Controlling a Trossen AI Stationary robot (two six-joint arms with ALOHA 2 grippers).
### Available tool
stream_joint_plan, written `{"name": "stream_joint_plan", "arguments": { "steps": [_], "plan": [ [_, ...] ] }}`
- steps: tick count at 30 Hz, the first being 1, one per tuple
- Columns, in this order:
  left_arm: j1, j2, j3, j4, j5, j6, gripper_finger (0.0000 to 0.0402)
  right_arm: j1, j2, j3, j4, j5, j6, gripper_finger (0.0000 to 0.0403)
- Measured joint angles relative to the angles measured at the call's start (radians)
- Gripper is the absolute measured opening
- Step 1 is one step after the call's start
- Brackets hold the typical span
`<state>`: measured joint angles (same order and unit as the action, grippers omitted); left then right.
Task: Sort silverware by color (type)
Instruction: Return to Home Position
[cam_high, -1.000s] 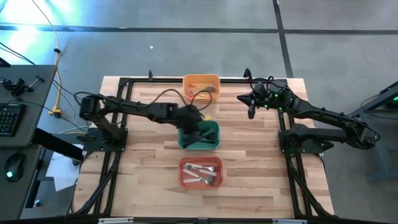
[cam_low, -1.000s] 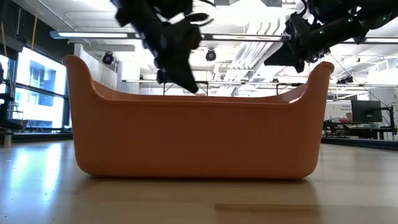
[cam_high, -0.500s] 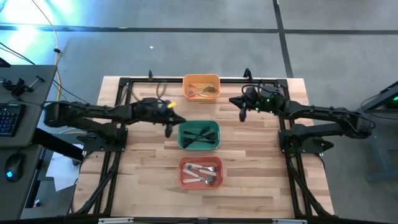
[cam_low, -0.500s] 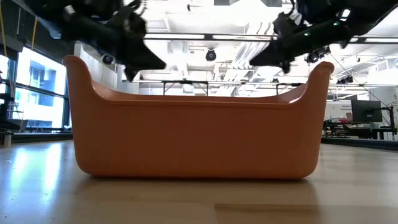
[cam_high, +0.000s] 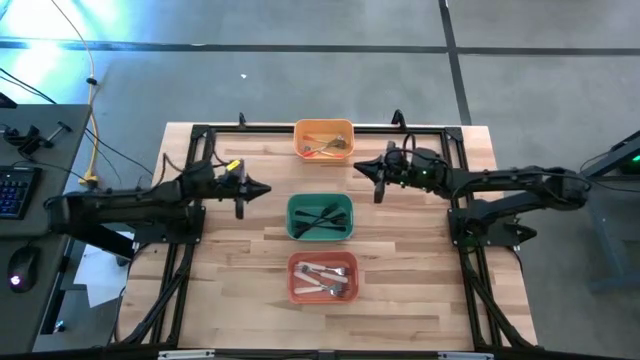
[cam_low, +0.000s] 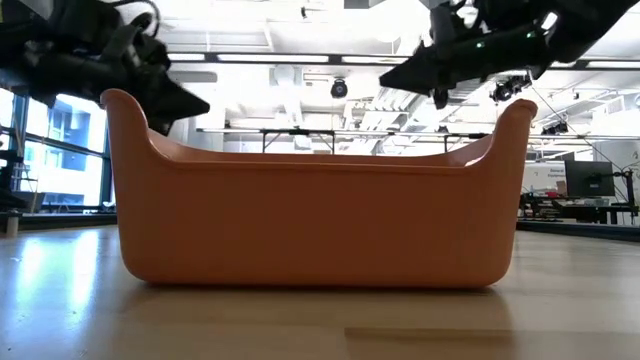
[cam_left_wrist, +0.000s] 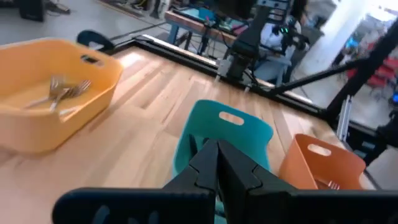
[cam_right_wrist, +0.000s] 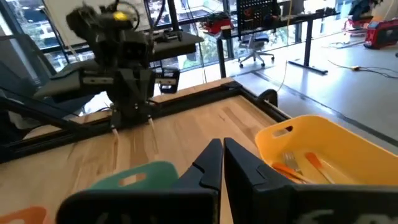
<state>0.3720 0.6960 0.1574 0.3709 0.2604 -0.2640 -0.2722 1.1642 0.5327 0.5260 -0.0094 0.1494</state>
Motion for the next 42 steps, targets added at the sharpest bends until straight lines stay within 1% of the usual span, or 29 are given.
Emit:
{"name": "stream_joint_plan", "arguments": {
  "steps": [3, 6, 9, 12, 14, 17, 24, 29, 32, 37, 42],
  "plan": [
    [0.031, -0.091, -0.048, 0.002, 0.005, -0.041, 0.0, -0.009, -0.064, 0.0, -0.107, 0.015, 0.004, 0.0],
    [0.051, -0.173, -0.079, -0.009, 0.006, -0.045, 0.0, -0.021, -0.14, 0.0, -0.229, 0.035, 0.005, 0.0],
    [0.074, -0.236, -0.101, -0.013, 0.007, -0.043, 0.0, -0.029, -0.204, 0.0, -0.326, 0.035, 0.0, 0.0],
    [0.096, -0.286, -0.134, -0.013, 0.001, -0.081, 0.0, -0.029, -0.268, 0.0, -0.407, 0.036, 0.0, 0.0],
    [0.107, -0.315, -0.147, -0.031, 0.0, -0.1, 0.0, -0.029, -0.316, -0.02, -0.414, 0.036, 0.0, 0.0],
    [0.123, -0.349, -0.147, -0.035, -0.004, -0.085, 0.0, -0.029, -0.402, -0.081, -0.408, 0.051, 0.004, 0.0],
    [0.167, -0.399, -0.147, -0.039, -0.007, -0.074, 0.0, -0.029, -0.629, -0.236, -0.395, 0.122, 0.029, 0.0],
    [0.201, -0.436, -0.146, -0.069, -0.009, -0.067, 0.0, -0.029, -0.79, -0.321, -0.395, 0.209, 0.034, 0.0],
    [0.216, -0.466, -0.146, -0.108, -0.009, -0.072, 0.0, -0.029, -0.872, -0.35, -0.404, 0.218, 0.047, 0.0],
    [0.242, -0.526, -0.146, -0.154, -0.009, -0.068, 0.0, -0.029, -0.957, -0.354, -0.517, 0.217, 0.123, 0.0],
    [0.257, -0.598, -0.146, -0.249, -0.009, -0.072, 0.0, -0.029, -0.977, -0.355, -0.6, 0.219, 0.195, 0.0]
  ]
}}
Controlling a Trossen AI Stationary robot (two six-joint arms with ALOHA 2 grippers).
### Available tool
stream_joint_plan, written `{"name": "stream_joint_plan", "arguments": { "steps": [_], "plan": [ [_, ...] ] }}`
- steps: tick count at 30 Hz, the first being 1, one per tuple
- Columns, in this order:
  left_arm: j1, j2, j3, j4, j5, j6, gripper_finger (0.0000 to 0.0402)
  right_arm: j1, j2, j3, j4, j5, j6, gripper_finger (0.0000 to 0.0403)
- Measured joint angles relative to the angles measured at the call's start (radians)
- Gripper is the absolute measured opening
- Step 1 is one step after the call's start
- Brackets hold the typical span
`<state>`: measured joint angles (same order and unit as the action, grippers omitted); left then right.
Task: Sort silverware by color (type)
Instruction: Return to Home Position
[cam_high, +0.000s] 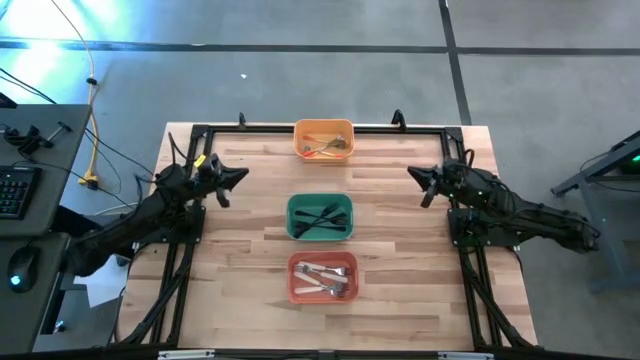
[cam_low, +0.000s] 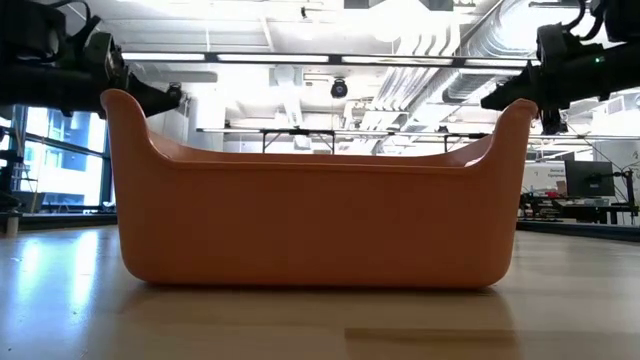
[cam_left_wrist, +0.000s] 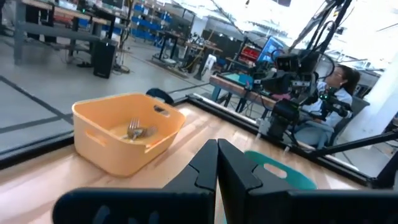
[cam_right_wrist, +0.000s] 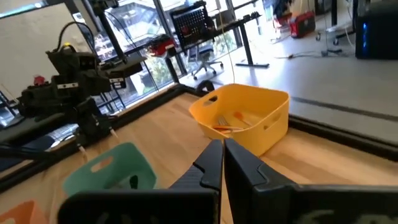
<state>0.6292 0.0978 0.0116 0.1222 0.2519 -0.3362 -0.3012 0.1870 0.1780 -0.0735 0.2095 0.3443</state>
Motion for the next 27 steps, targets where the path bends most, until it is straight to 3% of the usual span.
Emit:
{"name": "stream_joint_plan", "arguments": {
  "steps": [6, 19, 27],
  "plan": [
    [0.0, -0.097, 0.001, -0.071, -0.013, 0.008, 0.0, 0.0, 0.001, 0.0, -0.017, 0.0, 0.052, 0.0],
    [0.0, -0.092, 0.001, -0.073, -0.085, 0.0, 0.0, 0.0, 0.002, 0.0, -0.033, -0.007, 0.048, 0.0],
    [0.0, -0.092, 0.001, -0.074, -0.117, 0.015, 0.0, -0.001, 0.004, 0.0, -0.04, 0.004, -0.055, 0.0]
  ]
}}
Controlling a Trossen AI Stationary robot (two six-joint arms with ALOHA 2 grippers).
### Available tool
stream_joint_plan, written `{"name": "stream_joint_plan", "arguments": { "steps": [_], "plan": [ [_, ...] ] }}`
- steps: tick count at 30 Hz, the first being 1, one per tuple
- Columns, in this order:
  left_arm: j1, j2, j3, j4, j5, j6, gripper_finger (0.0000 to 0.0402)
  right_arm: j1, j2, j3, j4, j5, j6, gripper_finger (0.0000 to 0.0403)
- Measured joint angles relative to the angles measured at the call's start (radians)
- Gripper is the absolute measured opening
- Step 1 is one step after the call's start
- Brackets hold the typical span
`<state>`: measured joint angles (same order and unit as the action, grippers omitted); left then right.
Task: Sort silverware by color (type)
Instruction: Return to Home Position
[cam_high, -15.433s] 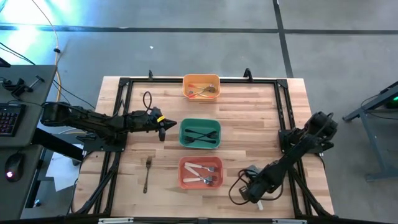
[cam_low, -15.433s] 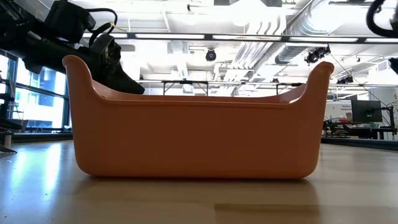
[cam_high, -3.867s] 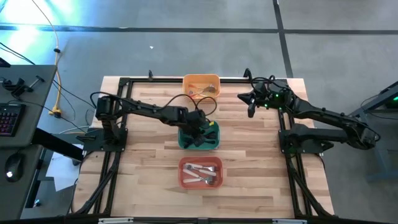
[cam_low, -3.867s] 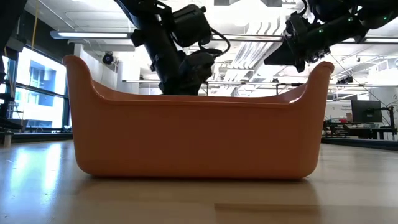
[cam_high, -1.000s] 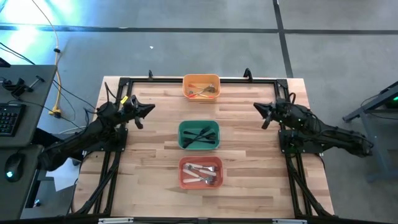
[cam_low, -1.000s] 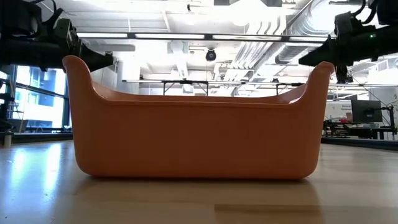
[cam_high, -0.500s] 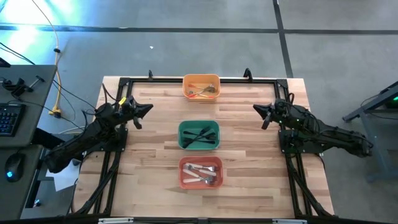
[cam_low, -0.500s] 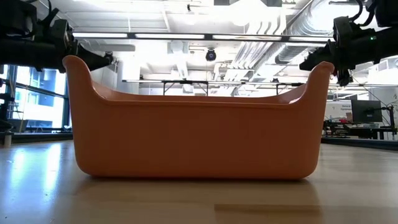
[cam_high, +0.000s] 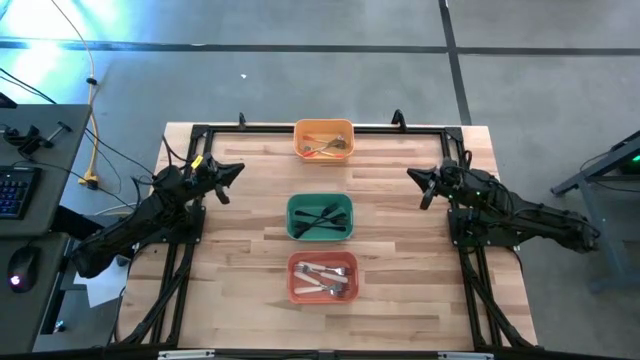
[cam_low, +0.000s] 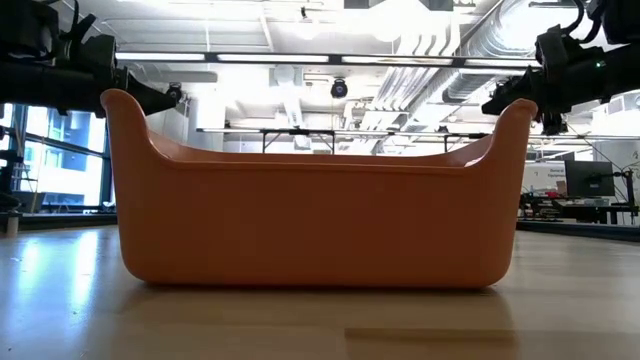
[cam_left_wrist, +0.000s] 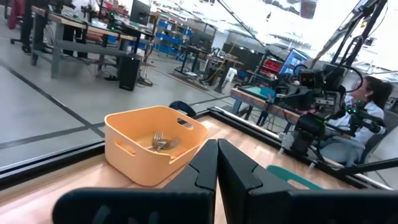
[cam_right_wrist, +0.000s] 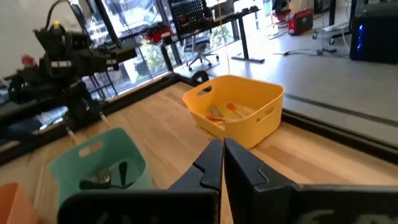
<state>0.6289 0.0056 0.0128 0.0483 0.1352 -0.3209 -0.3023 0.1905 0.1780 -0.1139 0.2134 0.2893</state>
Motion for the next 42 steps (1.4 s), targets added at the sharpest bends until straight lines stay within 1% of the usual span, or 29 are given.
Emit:
{"name": "stream_joint_plan", "arguments": {
  "steps": [3, 5, 9, 11, 14, 18, 19, 23, 31, 34, 39, 42],
  "plan": [
    [0.0, 0.0, 0.0, 0.0, 0.0, 0.016, 0.0, 0.0, -0.001, 0.0, 0.017, 0.02, -0.018, 0.0],
    [0.0, 0.0, 0.0, -0.008, -0.001, 0.04, 0.0, 0.0, -0.001, 0.0, 0.024, 0.02, -0.055, 0.0],
    [0.0, 0.001, 0.0, -0.015, -0.002, 0.033, 0.0, 0.0, -0.002, 0.0, 0.061, 0.02, -0.144, 0.0],
    [-0.003, 0.0, 0.0, -0.014, 0.0, 0.062, 0.0, 0.0, -0.002, -0.005, 0.081, 0.02, -0.185, 0.0],
    [-0.009, -0.001, 0.0, -0.003, -0.001, 0.098, 0.0, 0.0, -0.003, -0.056, 0.175, 0.02, -0.202, 0.0],
    [-0.01, -0.001, 0.0, 0.071, -0.003, 0.104, 0.0, 0.0, -0.002, -0.163, 0.403, 0.02, -0.184, 0.0],
    [-0.01, -0.001, 0.0, 0.092, -0.003, 0.105, 0.0, 0.0, -0.002, -0.168, 0.418, 0.02, -0.186, 0.0],
    [-0.01, -0.001, 0.0, 0.134, 0.009, 0.137, 0.0, 0.0, -0.008, -0.167, 0.436, 0.02, -0.245, 0.0],
    [-0.01, -0.001, 0.0, 0.057, 0.004, 0.149, 0.0, -0.001, -0.01, -0.167, 0.432, 0.02, -0.297, 0.0],
    [-0.01, -0.001, -0.001, 0.044, -0.034, 0.135, 0.0, -0.001, -0.01, -0.167, 0.433, 0.021, -0.315, 0.0],
    [-0.01, -0.001, -0.001, -0.006, -0.146, 0.07, 0.0, -0.001, -0.009, -0.167, 0.415, 0.022, -0.315, 0.0],
    [-0.01, 0.001, -0.001, -0.043, -0.148, 0.039, 0.0, -0.001, -0.009, -0.167, 0.383, 0.022, -0.287, 0.0]
  ]
}}
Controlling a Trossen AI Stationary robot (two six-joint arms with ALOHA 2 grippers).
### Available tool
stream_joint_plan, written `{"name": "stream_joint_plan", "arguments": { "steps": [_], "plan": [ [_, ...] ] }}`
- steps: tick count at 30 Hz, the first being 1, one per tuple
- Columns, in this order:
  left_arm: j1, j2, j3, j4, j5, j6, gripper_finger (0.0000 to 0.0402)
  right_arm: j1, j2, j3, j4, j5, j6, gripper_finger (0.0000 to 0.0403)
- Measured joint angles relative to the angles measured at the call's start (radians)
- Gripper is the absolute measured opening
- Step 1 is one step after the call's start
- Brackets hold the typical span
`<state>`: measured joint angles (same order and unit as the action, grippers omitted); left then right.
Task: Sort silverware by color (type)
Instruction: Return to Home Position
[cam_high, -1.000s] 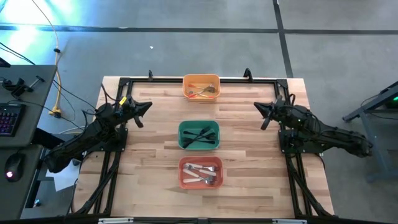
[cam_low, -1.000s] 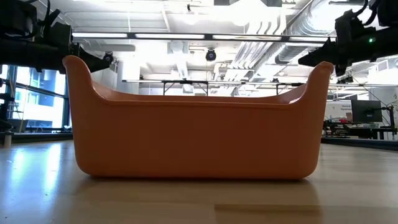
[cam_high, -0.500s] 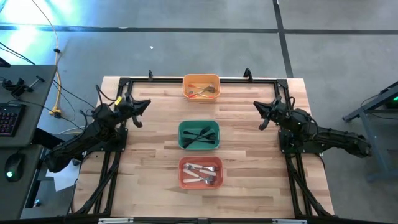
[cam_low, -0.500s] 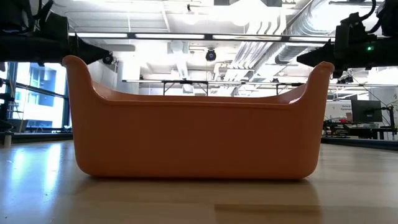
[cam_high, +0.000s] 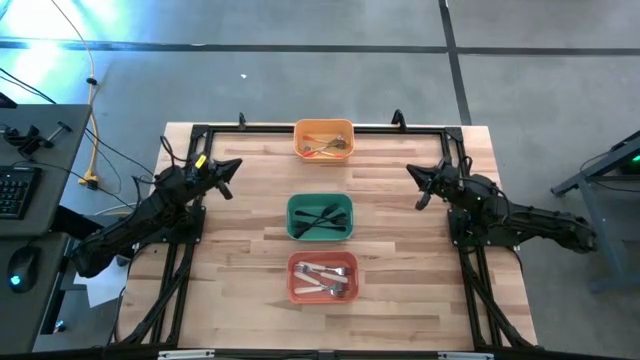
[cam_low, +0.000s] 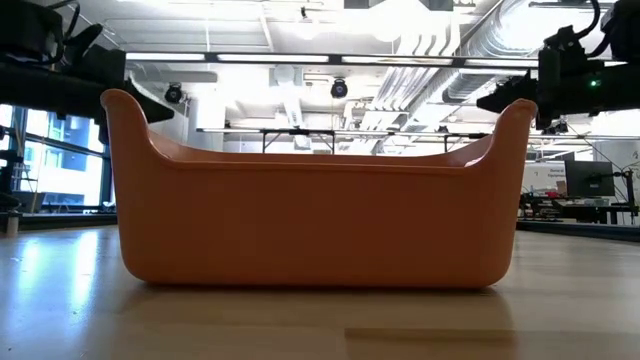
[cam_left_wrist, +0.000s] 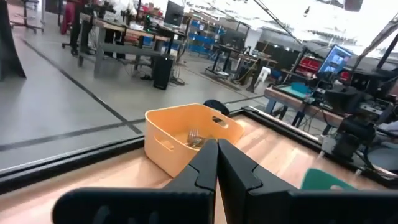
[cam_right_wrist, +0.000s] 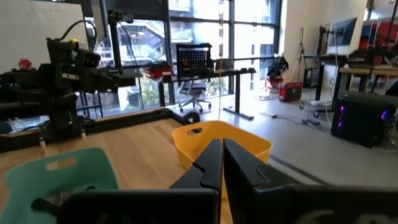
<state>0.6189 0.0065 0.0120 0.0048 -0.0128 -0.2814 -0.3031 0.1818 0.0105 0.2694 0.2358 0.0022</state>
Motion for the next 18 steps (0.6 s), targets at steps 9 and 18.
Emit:
{"name": "stream_joint_plan", "arguments": {
  "steps": [9, 18],
  "plan": [
    [0.0, 0.009, 0.0, 0.003, 0.015, -0.005, 0.0, 0.0, 0.0, 0.0, -0.136, 0.0, 0.045, 0.0],
    [0.0, 0.009, 0.0, 0.005, 0.015, -0.004, 0.0, 0.0, 0.002, 0.0, -0.22, 0.0, 0.043, 0.0]
  ]
}}
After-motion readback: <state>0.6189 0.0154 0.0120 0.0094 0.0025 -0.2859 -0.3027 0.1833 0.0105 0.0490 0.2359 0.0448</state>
